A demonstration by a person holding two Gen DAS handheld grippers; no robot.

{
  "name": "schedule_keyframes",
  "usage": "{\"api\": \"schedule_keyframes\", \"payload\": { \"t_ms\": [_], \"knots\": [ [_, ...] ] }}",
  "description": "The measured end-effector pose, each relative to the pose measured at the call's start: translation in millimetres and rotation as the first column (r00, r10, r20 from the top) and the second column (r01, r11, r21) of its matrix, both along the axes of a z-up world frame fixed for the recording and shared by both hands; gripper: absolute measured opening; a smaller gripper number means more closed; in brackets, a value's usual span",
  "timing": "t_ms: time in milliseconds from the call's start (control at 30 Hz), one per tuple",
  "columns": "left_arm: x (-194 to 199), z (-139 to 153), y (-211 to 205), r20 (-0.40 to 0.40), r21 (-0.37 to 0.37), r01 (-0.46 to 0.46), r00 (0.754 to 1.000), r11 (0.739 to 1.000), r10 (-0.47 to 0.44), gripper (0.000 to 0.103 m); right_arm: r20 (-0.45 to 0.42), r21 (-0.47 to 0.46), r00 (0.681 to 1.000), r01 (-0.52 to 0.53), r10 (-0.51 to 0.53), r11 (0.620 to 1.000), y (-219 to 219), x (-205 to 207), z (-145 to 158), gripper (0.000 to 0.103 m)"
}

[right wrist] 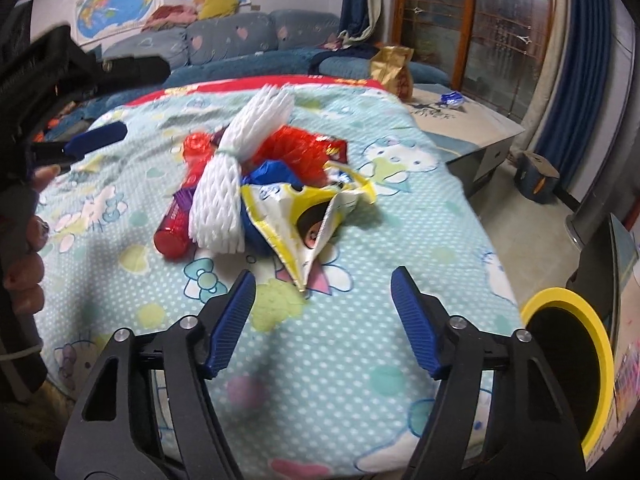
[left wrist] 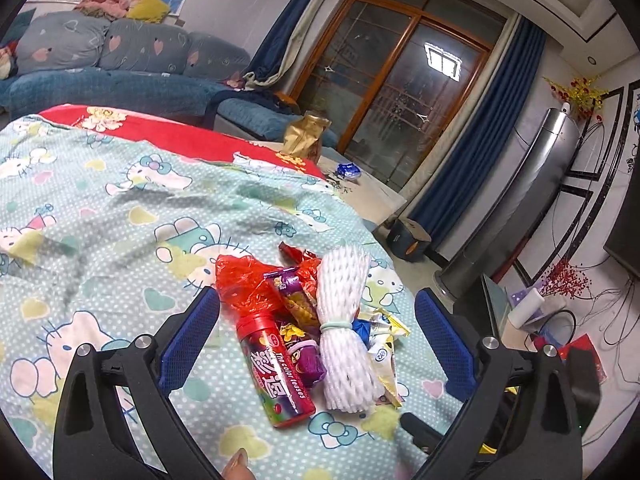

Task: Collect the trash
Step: 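Grasp the white foam net with the left tool while the right tool grasps the yellow wrapper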

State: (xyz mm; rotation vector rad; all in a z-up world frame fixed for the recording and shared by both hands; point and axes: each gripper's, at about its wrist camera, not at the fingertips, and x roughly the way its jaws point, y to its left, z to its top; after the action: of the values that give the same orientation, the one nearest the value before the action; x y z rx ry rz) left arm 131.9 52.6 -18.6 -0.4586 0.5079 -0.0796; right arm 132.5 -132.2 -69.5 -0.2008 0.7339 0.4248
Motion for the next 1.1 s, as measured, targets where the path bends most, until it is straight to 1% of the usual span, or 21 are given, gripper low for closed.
{"api": "schedule_keyframes", "payload": {
  "t_ms": [33, 100, 167, 233, 300, 367, 400, 467, 500, 567, 600, 667, 733, 767, 900, 1000, 1100],
  "knots": [
    [2, -1, -1, -0.004, 0.000, 0.007, 1.000, 1.000, -0.007, 0.087, -0.004, -0.002, 1.000, -0.002, 0.002, 1.000, 2, 1, -3, 0.059],
    [7, -4, -2, -0.017, -0.005, 0.023, 1.000, 1.000, -0.023, 0.081, -0.011, -0.011, 1.000, -0.005, 0.005, 1.000, 7, 5, -8, 0.054],
    [13, -9, -3, -0.036, -0.025, 0.041, 0.998, 0.999, -0.042, 0.076, -0.024, -0.015, 1.000, -0.008, 0.008, 1.000, 10, 9, -12, 0.046],
    [18, -13, -6, -0.054, -0.031, 0.055, 0.997, 0.998, -0.057, 0.069, -0.033, -0.015, 0.999, -0.007, 0.007, 1.000, 14, 12, -15, 0.044],
    [25, -16, -9, -0.069, -0.043, 0.078, 0.994, 0.996, -0.080, 0.066, -0.033, -0.011, 0.999, -0.009, 0.008, 1.000, 16, 14, -17, 0.043],
    [32, -21, -11, -0.085, -0.067, 0.095, 0.991, 0.993, -0.101, 0.065, -0.030, -0.011, 0.999, -0.017, 0.017, 1.000, 18, 14, -18, 0.033],
    [36, -24, -12, -0.098, -0.081, 0.100, 0.989, 0.992, -0.108, 0.063, -0.032, -0.011, 0.999, -0.026, 0.026, 1.000, 20, 15, -19, 0.030],
    [44, -28, -15, -0.120, -0.085, 0.104, 0.986, 0.991, -0.114, 0.059, -0.038, -0.013, 0.999, -0.034, 0.033, 0.999, 22, 15, -21, 0.020],
    [48, -30, -17, -0.130, -0.081, 0.106, 0.985, 0.991, -0.116, 0.058, -0.039, -0.013, 0.999, -0.035, 0.034, 0.999, 21, 15, -22, 0.018],
    [53, -34, -18, -0.145, -0.083, 0.107, 0.982, 0.991, -0.118, 0.056, -0.039, -0.006, 0.999, -0.034, 0.034, 0.999, 21, 14, -22, 0.011],
    [56, -37, -19, -0.153, -0.089, 0.109, 0.981, 0.990, -0.122, 0.054, -0.038, -0.002, 0.999, -0.032, 0.032, 0.999, 20, 14, -22, 0.009],
    [59, -40, -22, -0.166, -0.096, 0.113, 0.978, 0.989, -0.128, 0.050, -0.041, 0.013, 0.999, -0.025, 0.026, 1.000, 16, 14, -22, 0.006],
    [61, -43, -24, -0.174, -0.092, 0.119, 0.976, 0.989, -0.133, 0.042, -0.045, 0.028, 0.999, -0.015, 0.017, 0.999, 12, 13, -22, 0.006],
    [61, -44, -25, -0.176, -0.093, 0.119, 0.975, 0.988, -0.134, 0.041, -0.048, 0.037, 0.999, -0.012, 0.014, 0.999, 10, 13, -21, 0.005],
    [60, -48, -29, -0.187, -0.094, 0.129, 0.972, 0.987, -0.145, 0.027, -0.049, 0.051, 0.999, -0.011, 0.013, 0.999, 6, 11, -21, 0.005],
    [56, -49, -29, -0.181, -0.106, 0.132, 0.972, 0.986, -0.150, 0.024, -0.048, 0.058, 0.999, -0.012, 0.015, 0.998, 3, 8, -19, 0.005],
    [48, -44, -25, -0.153, -0.120, 0.124, 0.978, 0.985, -0.142, 0.024, -0.042, 0.060, 0.999, -0.022, 0.025, 0.998, 1, 5, -18, 0.005]
  ]
}}
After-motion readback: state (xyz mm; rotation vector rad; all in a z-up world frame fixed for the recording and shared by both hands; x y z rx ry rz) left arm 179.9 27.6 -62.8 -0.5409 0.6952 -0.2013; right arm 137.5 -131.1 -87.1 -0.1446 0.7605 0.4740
